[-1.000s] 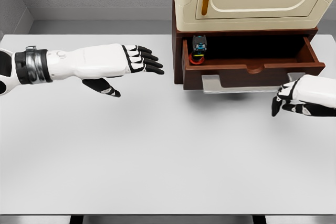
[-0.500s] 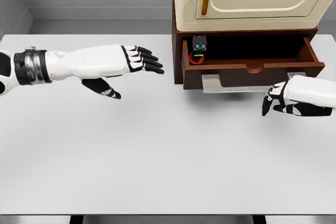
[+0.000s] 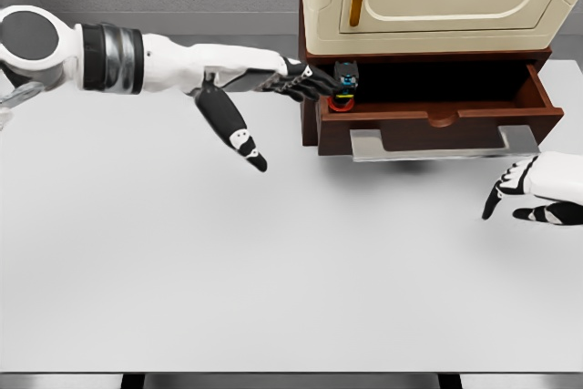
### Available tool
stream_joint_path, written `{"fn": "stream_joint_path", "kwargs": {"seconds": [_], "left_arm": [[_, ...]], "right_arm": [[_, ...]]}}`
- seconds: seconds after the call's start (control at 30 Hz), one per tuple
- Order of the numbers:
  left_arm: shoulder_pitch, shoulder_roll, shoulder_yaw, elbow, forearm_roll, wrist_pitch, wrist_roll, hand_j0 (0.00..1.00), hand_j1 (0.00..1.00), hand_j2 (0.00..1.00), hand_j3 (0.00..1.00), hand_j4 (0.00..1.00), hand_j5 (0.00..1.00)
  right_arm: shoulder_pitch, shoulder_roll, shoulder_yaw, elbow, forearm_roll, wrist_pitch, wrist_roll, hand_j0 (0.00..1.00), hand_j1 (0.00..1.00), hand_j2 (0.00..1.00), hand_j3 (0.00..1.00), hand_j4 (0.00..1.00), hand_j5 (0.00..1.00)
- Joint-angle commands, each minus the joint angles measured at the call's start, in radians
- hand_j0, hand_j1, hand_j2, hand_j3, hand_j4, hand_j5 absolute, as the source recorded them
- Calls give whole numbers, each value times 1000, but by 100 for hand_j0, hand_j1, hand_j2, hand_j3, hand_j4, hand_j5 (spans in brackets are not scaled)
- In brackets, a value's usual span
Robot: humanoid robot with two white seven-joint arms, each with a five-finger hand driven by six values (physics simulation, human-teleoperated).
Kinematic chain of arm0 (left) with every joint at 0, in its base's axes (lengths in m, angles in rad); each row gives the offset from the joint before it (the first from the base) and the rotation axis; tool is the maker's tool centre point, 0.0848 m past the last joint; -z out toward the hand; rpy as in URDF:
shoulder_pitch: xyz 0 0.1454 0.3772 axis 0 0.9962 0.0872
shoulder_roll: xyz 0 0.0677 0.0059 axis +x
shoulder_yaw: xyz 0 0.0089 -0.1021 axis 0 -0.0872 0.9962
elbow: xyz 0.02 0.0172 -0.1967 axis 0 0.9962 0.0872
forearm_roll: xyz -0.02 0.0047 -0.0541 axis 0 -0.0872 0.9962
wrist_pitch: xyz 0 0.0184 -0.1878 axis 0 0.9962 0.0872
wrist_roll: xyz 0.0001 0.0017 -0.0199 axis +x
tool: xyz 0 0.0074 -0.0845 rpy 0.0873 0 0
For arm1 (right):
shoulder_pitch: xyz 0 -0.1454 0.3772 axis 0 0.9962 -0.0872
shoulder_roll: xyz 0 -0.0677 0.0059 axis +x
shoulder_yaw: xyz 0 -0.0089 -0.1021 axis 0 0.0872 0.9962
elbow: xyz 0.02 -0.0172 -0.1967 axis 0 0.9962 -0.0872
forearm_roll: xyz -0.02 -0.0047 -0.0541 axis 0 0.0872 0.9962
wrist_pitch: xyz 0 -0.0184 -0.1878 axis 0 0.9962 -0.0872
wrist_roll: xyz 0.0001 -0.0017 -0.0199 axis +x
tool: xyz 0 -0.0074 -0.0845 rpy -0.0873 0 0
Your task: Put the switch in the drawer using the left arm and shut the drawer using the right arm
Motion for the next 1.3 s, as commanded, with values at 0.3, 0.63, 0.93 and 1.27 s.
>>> {"fn": "stream_joint_path", "kwargs": {"seconds": [0.3,0.63,0.93,1.27], "left_arm": [[0,-95,78,18,230,128,200,100,100,100,100,100,100],[54,-147,74,113,167,120,245,100,100,100,100,100,100],[78,-169,71,142,155,116,240,100,100,100,100,100,100],[91,-213,68,187,153,116,239,100,100,100,100,100,100]], "right_arm": [[18,-19,-32,0,0,2,1,46,46,46,46,46,46],[25,-19,-32,0,0,2,1,47,47,47,47,47,47],[26,-19,-32,0,0,2,1,47,47,47,47,47,47],[29,-19,-32,0,0,2,1,47,47,47,47,47,47]]}}
